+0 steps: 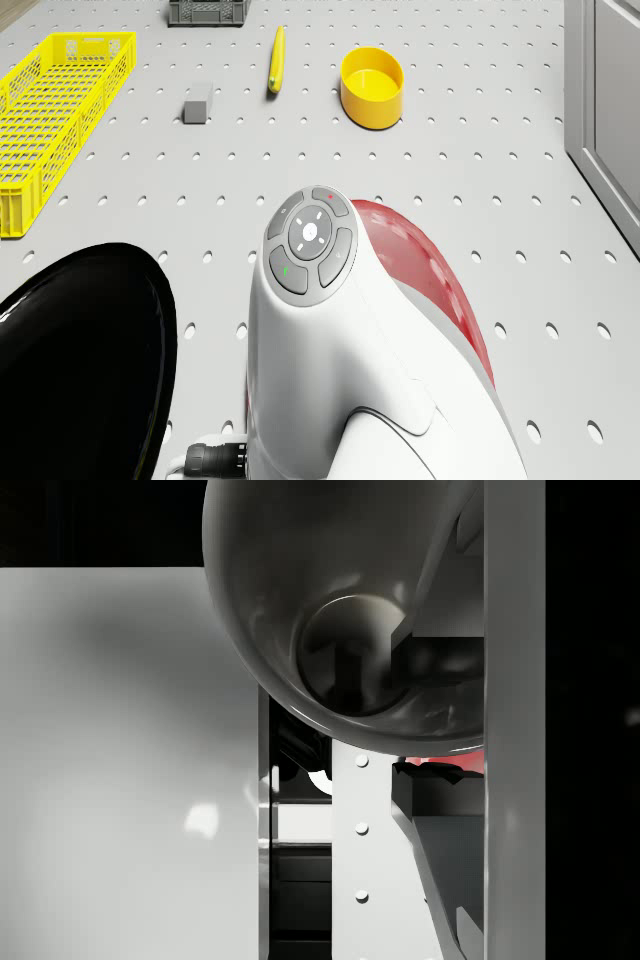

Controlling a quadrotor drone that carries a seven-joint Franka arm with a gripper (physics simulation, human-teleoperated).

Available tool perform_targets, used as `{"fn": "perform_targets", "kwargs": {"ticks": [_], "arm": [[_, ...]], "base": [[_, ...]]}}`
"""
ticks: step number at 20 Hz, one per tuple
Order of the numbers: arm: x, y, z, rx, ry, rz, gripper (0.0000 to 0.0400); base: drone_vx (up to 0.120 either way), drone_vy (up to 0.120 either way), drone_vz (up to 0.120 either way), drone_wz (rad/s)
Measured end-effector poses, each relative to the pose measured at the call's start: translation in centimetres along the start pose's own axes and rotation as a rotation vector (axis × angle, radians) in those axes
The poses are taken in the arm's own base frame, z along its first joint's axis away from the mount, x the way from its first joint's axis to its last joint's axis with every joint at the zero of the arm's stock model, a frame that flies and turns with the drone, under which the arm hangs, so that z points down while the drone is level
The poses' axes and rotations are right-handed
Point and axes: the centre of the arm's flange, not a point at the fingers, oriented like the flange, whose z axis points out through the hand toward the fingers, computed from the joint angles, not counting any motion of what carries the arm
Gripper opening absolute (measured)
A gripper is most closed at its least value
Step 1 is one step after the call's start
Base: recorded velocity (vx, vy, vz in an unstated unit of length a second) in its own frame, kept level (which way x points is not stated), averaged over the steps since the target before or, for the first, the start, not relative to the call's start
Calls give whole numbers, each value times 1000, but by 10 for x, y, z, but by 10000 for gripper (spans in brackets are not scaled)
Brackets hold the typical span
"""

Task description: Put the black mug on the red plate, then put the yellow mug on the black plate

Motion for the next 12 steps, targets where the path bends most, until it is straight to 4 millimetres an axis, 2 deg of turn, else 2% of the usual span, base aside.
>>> {"fn": "perform_targets", "kwargs": {"ticks": [12], "arm": [[0,0,0,0,0,0,110]], "base": [[120,0,0,0]]}}
